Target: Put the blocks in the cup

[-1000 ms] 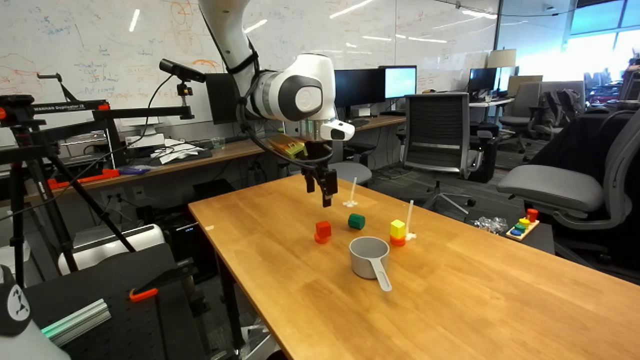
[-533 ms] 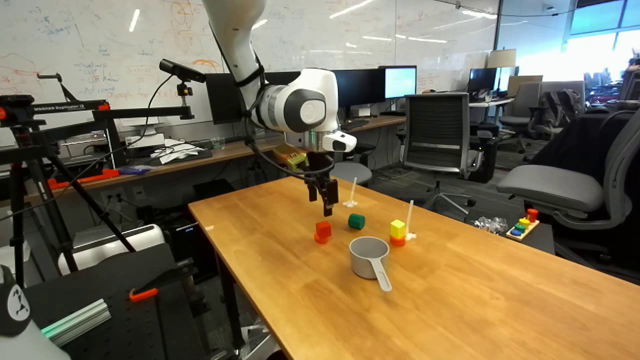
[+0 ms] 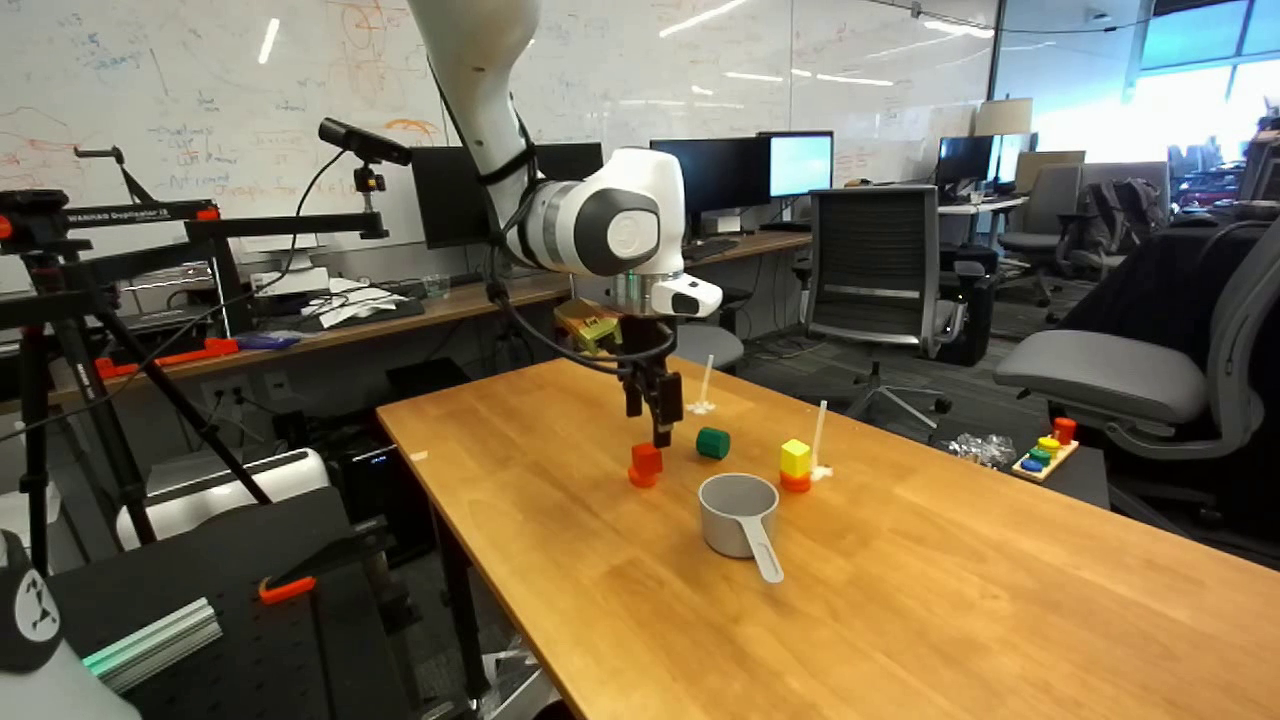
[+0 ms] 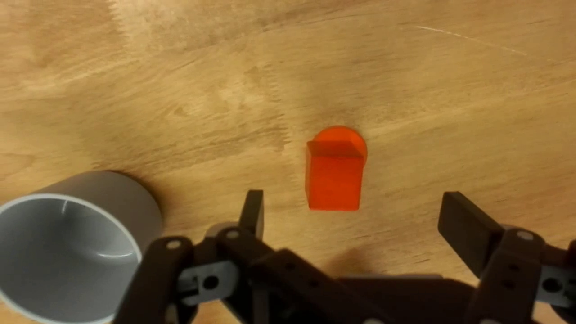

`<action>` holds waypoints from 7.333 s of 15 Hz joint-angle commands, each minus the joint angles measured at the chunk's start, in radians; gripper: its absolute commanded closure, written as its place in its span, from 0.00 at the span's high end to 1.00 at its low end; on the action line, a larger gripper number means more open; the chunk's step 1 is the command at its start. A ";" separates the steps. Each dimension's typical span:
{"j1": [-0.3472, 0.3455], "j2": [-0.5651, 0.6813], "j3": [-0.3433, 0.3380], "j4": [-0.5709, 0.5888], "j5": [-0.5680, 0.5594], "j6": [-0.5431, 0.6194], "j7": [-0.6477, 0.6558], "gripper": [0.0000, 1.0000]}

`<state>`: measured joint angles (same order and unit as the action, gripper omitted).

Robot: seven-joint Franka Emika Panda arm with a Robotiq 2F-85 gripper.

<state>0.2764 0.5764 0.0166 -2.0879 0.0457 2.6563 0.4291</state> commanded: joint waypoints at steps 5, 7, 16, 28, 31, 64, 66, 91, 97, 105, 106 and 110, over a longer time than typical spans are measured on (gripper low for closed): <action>0.029 0.031 -0.025 0.031 -0.010 -0.021 0.043 1.00; 0.032 0.043 -0.031 0.039 -0.011 -0.022 0.049 1.00; 0.036 0.075 -0.031 0.066 -0.007 -0.014 0.038 0.74; 0.022 0.045 -0.025 0.058 0.008 -0.013 0.028 0.10; 0.010 -0.012 -0.029 0.066 0.007 -0.020 0.021 0.10; -0.090 -0.177 -0.108 -0.107 -0.064 -0.088 0.074 0.81; -0.091 -0.174 -0.110 -0.102 -0.063 -0.091 0.076 0.96; -0.136 -0.026 0.051 0.190 -0.050 -0.371 -0.338 1.00; -0.110 0.117 0.023 0.389 -0.109 -0.473 -0.343 1.00; -0.070 0.322 0.015 0.634 -0.126 -0.512 -0.312 1.00; -0.065 0.342 0.015 0.663 -0.126 -0.522 -0.314 1.00; -0.043 0.412 0.013 0.763 -0.139 -0.560 -0.322 1.00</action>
<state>0.2100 0.9196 0.0398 -1.4487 -0.0660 2.1630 0.0983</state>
